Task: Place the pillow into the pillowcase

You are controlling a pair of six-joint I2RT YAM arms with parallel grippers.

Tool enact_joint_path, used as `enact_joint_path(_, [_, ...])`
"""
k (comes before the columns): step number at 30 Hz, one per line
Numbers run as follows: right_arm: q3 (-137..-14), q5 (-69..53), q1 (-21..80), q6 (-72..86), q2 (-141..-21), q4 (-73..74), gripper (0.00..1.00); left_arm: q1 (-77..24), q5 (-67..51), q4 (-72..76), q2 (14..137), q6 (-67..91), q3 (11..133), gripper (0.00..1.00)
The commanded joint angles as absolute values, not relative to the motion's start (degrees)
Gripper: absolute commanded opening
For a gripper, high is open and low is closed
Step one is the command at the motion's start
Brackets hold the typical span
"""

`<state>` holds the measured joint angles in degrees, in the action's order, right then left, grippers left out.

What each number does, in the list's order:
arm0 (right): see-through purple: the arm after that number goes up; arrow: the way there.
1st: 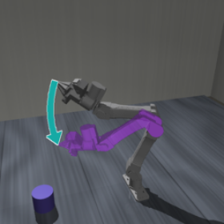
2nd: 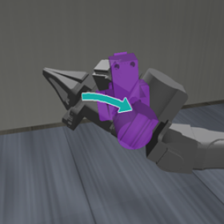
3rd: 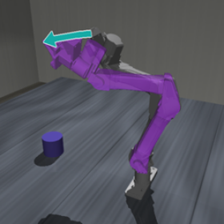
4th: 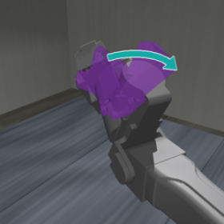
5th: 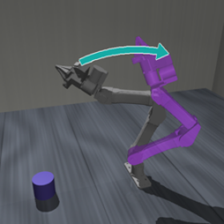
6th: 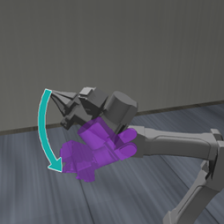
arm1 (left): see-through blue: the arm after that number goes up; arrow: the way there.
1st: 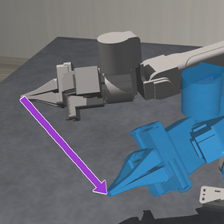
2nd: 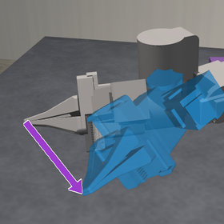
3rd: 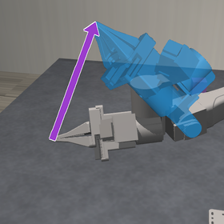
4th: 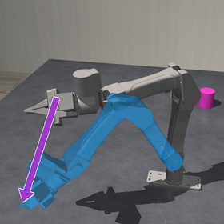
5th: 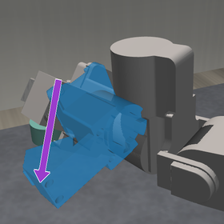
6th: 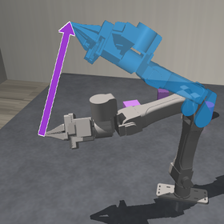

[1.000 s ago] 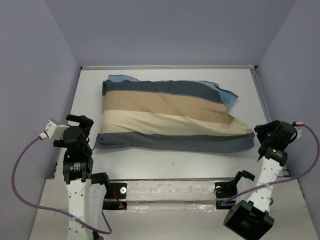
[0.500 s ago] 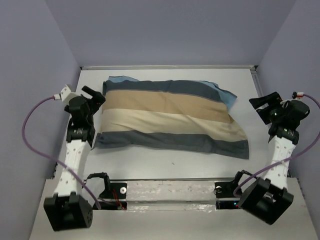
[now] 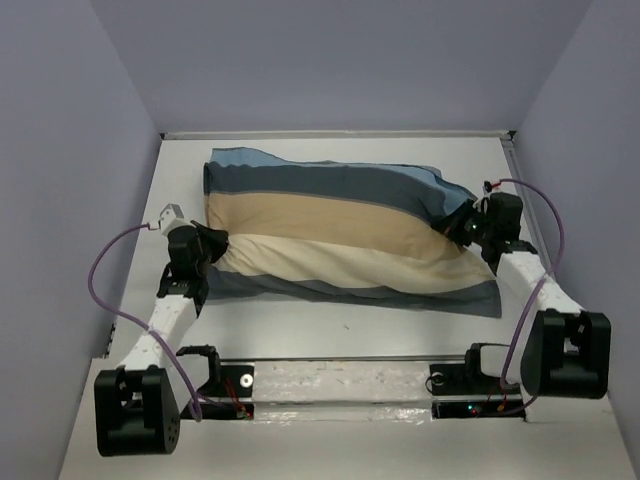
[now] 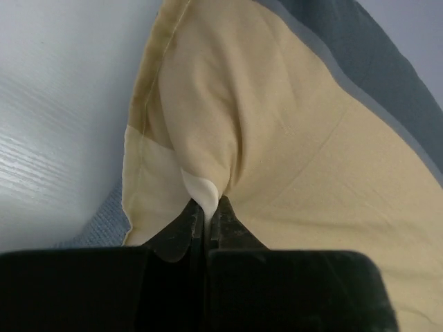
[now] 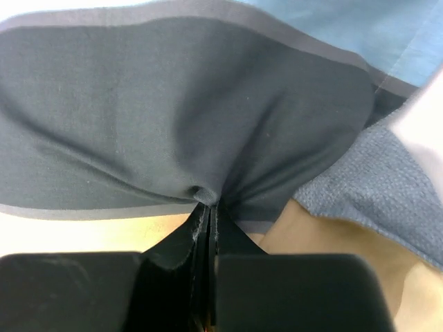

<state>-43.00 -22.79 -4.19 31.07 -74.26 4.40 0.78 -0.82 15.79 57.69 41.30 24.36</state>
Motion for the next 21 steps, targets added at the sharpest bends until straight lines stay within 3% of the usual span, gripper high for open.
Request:
enact_joint_path(1, [-35.3,-19.0,-4.6,31.5,-65.0,1.8,0.00,0.5,-2.3,12.4,47.2,40.7,22.2,0.00])
enact_joint_path(6, [-35.4,-15.0,-4.6,28.7,-52.3,11.3,0.02,1.4,1.9,1.3,34.7,37.4,25.5,0.00])
enact_joint_path(7, [-37.3,-14.4,-4.6,28.7,-52.0,12.0,0.24,1.4,2.5,-0.8,31.8,37.0,25.7,0.00])
enact_joint_path(9, [-40.0,-14.6,-4.6,28.7,-53.2,12.5,0.45,1.5,2.5,-3.1,30.4,36.5,27.0,0.02])
enact_joint_path(10, [-43.8,-14.7,-4.6,28.7,-55.6,13.7,0.57,1.5,2.1,-4.3,30.1,36.0,27.9,0.31])
enact_joint_path(13, [-49.9,-14.2,-5.9,29.5,-58.4,13.5,0.69,1.5,2.6,-5.4,31.4,34.4,31.3,0.99])
enact_joint_path(18, [-54.1,-16.4,-11.8,30.6,-65.3,10.2,0.69,1.5,5.7,-3.3,34.4,31.3,38.7,0.99])
enact_joint_path(21, [-55.3,-15.5,-13.8,31.0,-72.9,8.6,0.64,1.4,7.1,3.5,42.9,31.6,42.4,0.99])
